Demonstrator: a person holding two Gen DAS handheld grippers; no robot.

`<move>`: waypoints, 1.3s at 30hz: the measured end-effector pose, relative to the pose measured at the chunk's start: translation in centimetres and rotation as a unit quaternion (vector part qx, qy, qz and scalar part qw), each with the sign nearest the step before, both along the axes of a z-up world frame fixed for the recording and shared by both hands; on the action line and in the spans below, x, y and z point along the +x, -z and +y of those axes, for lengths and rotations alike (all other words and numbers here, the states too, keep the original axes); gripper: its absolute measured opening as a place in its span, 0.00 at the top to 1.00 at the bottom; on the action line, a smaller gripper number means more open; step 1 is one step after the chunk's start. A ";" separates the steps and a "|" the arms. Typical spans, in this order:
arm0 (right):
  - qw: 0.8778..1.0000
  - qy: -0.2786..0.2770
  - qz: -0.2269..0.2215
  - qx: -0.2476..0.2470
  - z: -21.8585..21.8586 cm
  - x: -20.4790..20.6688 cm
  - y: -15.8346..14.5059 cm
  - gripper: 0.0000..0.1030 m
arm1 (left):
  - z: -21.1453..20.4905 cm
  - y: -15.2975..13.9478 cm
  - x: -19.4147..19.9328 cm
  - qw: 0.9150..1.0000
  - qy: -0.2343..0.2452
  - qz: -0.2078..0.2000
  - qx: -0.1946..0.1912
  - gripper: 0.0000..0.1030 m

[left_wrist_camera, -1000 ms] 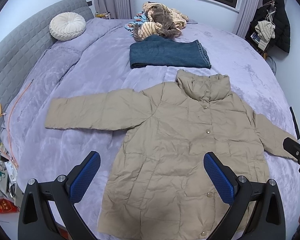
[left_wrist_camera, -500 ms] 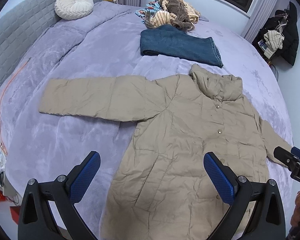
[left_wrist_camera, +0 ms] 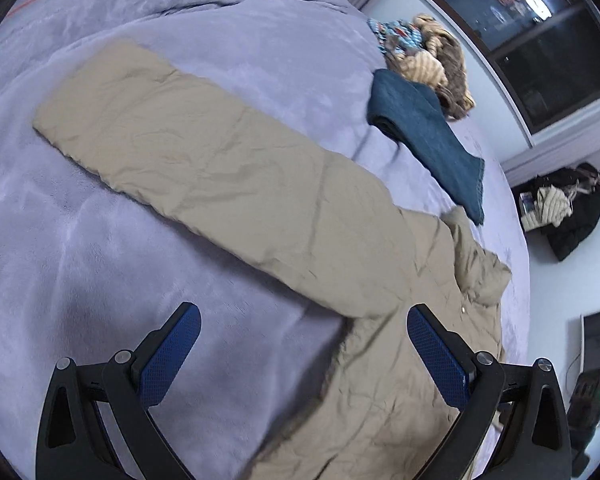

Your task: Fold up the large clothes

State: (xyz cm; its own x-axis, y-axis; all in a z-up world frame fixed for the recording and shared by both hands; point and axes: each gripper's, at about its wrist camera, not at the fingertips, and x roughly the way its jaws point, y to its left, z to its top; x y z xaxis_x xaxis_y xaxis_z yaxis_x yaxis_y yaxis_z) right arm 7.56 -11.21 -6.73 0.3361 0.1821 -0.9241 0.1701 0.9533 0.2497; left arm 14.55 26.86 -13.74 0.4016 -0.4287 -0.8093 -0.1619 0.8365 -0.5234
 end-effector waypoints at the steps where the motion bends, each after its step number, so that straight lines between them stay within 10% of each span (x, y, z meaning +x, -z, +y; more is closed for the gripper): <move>1: 1.000 -0.007 0.007 0.001 0.7 0.5 0.8 0.00 | 1.0 1.2 1.1 1.000 -0.011 0.004 -0.011 0.00; 12: 0.998 -0.005 0.013 0.057 3.0 4.3 7.1 0.00 | 7.1 7.2 11.1 0.995 -0.101 -0.022 -0.003 0.01; 15: 0.997 0.007 -0.003 0.075 3.2 6.1 7.8 0.00 | 7.1 7.7 12.8 0.993 -0.112 -0.033 0.031 0.29; 17: 0.996 0.010 -0.012 0.092 3.5 7.4 8.2 0.00 | 7.0 7.9 13.6 0.995 -0.090 -0.045 0.024 0.80; 18: 0.995 0.010 -0.015 0.100 3.9 8.2 8.4 0.00 | 6.9 7.8 13.7 0.996 -0.074 -0.052 0.010 0.88; 21: 0.991 0.013 -0.032 0.127 4.8 9.9 8.8 0.03 | 6.6 5.6 13.1 0.994 -0.063 -0.083 0.041 0.89; 23: 0.988 0.015 -0.048 0.149 5.6 10.9 9.2 0.41 | 6.4 3.1 12.3 0.991 -0.055 -0.108 0.057 0.89; 24: 0.985 0.015 -0.044 0.164 6.1 11.5 9.8 0.81 | 6.4 2.0 12.0 0.990 -0.052 -0.120 0.061 0.89; 25: 0.983 0.019 -0.036 0.179 6.5 12.0 10.6 0.92 | 6.2 0.5 11.6 0.988 -0.046 -0.135 0.066 0.89; 39: 0.967 0.006 0.011 0.254 9.4 12.8 15.3 0.93 | -13.6 -12.9 6.0 0.936 0.198 -0.291 0.012 0.89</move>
